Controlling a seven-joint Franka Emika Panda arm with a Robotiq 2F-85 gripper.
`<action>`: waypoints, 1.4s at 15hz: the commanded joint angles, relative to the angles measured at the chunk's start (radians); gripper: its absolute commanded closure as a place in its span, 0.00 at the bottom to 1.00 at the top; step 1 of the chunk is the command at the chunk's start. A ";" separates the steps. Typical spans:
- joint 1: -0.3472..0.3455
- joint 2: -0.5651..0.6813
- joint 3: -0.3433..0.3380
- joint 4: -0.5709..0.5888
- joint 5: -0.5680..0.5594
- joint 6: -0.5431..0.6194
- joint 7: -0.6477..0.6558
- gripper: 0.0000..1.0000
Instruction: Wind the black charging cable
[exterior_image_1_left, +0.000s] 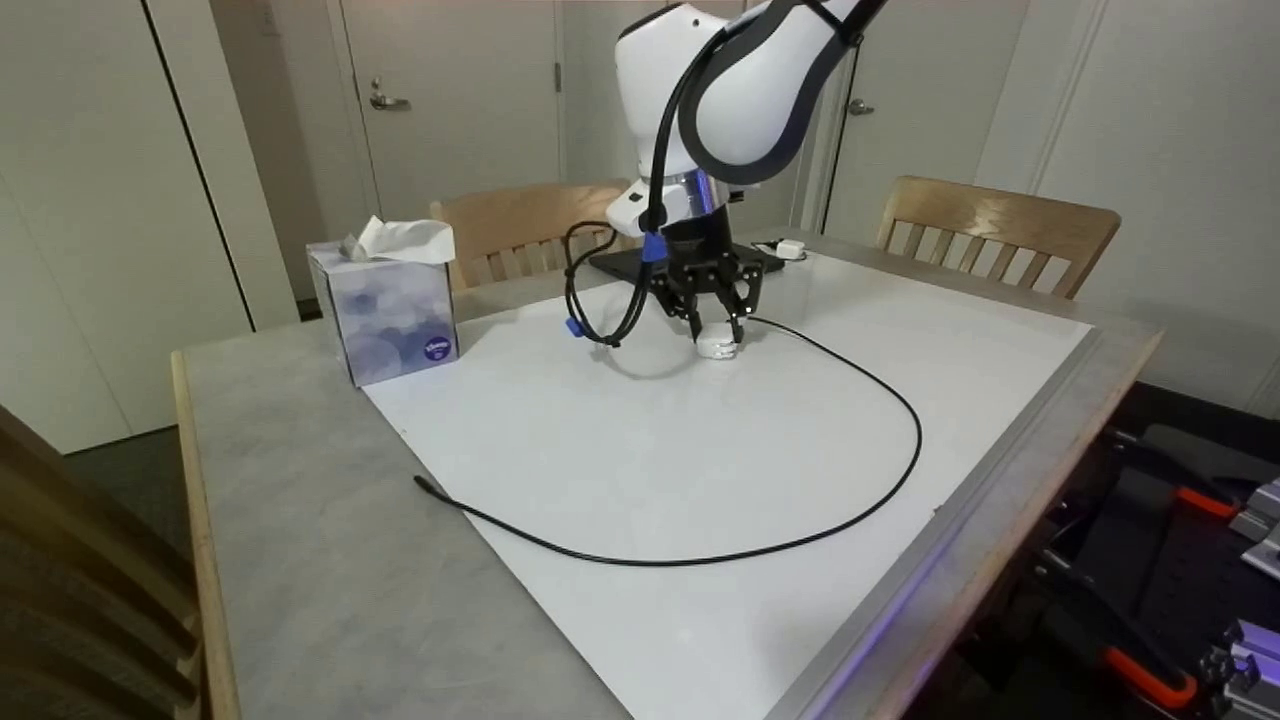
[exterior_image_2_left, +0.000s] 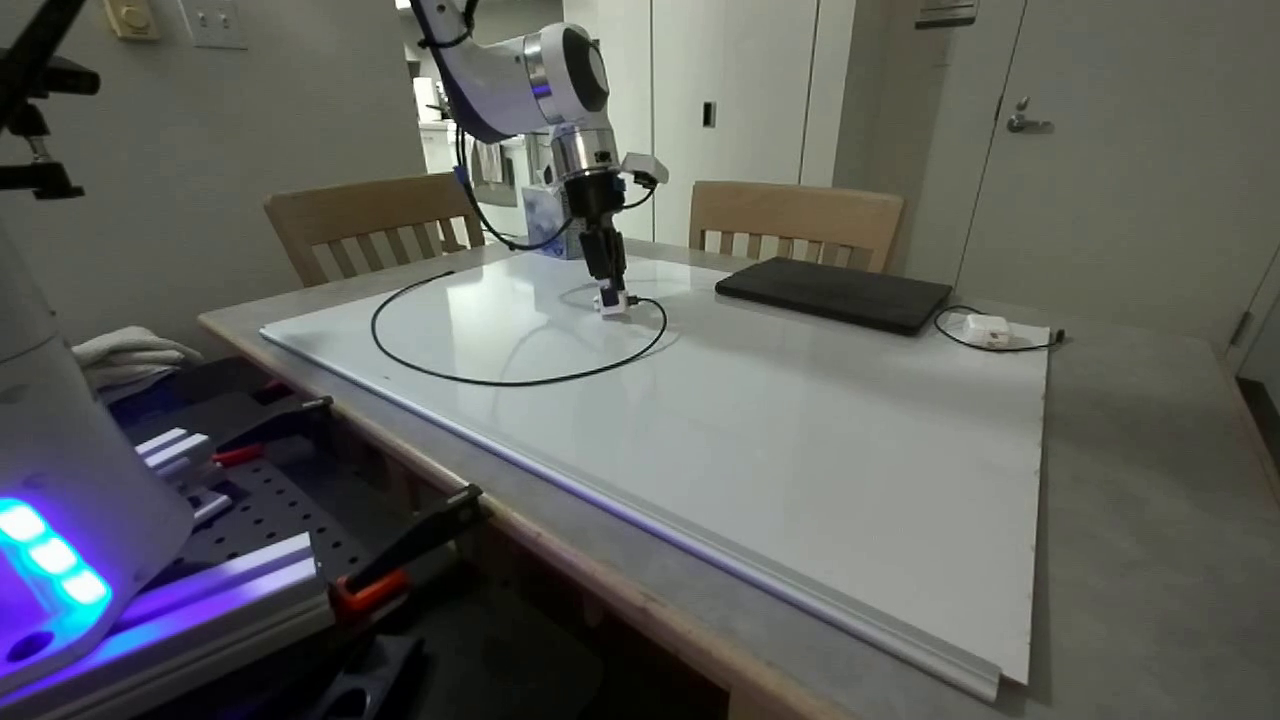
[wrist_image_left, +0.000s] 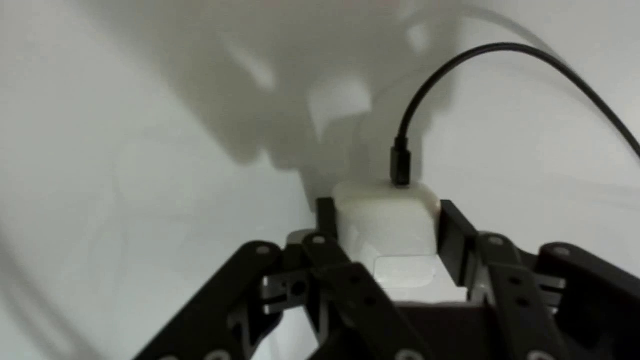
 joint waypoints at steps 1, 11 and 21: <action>0.029 -0.026 0.001 -0.070 -0.020 -0.054 -0.095 0.74; 0.087 -0.076 -0.062 -0.196 -0.319 -0.057 -0.020 0.74; -0.102 -0.107 0.010 -0.256 -0.047 0.110 -0.229 0.74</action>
